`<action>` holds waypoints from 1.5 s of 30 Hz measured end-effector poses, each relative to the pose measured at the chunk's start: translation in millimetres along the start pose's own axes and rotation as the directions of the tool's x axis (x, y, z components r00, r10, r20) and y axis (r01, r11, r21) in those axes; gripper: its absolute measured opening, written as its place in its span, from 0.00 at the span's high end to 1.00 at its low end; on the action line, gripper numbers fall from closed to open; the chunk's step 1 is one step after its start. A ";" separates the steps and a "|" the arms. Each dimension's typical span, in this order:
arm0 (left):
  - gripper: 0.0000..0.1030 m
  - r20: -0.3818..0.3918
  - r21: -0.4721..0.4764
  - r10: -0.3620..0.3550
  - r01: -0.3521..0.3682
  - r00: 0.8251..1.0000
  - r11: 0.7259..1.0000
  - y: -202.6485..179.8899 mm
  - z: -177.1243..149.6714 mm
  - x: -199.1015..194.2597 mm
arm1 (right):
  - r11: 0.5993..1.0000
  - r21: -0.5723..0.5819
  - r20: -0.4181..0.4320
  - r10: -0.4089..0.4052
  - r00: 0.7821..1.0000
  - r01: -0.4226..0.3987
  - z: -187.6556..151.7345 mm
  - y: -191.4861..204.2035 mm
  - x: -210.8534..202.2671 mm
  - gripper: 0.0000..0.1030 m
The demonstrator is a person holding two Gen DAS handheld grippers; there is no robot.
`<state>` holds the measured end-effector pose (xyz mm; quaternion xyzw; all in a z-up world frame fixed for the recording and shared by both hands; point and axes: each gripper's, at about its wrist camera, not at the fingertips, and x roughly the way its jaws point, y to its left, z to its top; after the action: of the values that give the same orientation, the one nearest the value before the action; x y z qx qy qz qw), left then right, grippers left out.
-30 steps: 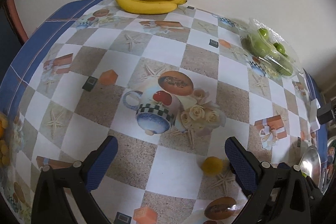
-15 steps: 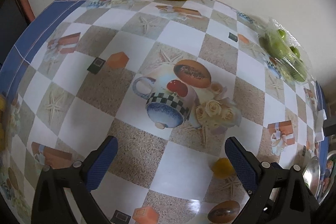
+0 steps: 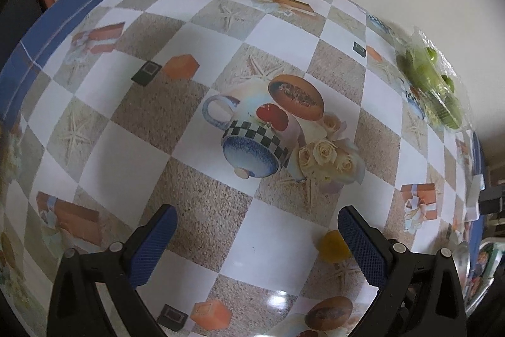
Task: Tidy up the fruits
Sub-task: 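Close the left tool on the yellow fruit while the right tool grasps the dark plum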
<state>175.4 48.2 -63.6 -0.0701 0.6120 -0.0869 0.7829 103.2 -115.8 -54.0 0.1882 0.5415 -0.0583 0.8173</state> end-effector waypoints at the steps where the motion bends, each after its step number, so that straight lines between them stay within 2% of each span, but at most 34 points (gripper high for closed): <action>1: 0.00 -0.002 -0.003 -0.003 0.003 1.000 1.000 0.1 0.0 0.2 | 1.000 0.004 0.000 0.008 1.000 -0.008 0.2 0.1 -0.1 0.67; 18: 0.04 0.001 -0.002 -0.042 0.042 0.999 0.999 -6.1 -2.5 -4.2 | 1.000 0.012 -0.002 0.007 1.000 -0.007 1.3 -5.1 -7.9 0.70; 27: 0.22 -0.026 0.054 -0.068 0.069 0.997 0.996 -26.8 -9.8 0.6 | 0.997 0.075 0.026 -0.009 1.000 0.007 3.8 -32.9 -25.1 0.70; 33: 0.43 -0.045 0.074 -0.082 0.085 0.996 0.994 -37.5 -15.3 4.8 | 0.994 0.108 0.037 -0.011 0.999 0.007 4.3 -48.1 -33.4 0.70; 40: 0.55 -0.053 0.100 -0.092 0.097 0.994 0.990 -49.2 -19.5 6.3 | 0.992 0.122 0.041 -0.006 0.999 0.000 3.0 -56.7 -38.8 0.70; 43: 0.63 -0.060 0.109 -0.093 0.099 0.994 0.989 -52.7 -21.1 8.5 | 0.992 0.123 0.042 -0.003 0.999 -0.002 3.0 -57.7 -39.4 0.70; 45: 0.64 -0.056 0.115 -0.091 0.097 0.994 0.989 -54.5 -21.8 8.6 | 0.992 0.125 0.044 -0.002 0.999 -0.004 3.0 -59.3 -40.6 0.70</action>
<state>153.5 -6.9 -65.2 -0.0504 0.6217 -0.1611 0.7649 71.6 -176.0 -30.6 0.2378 0.5187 -0.0957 0.8156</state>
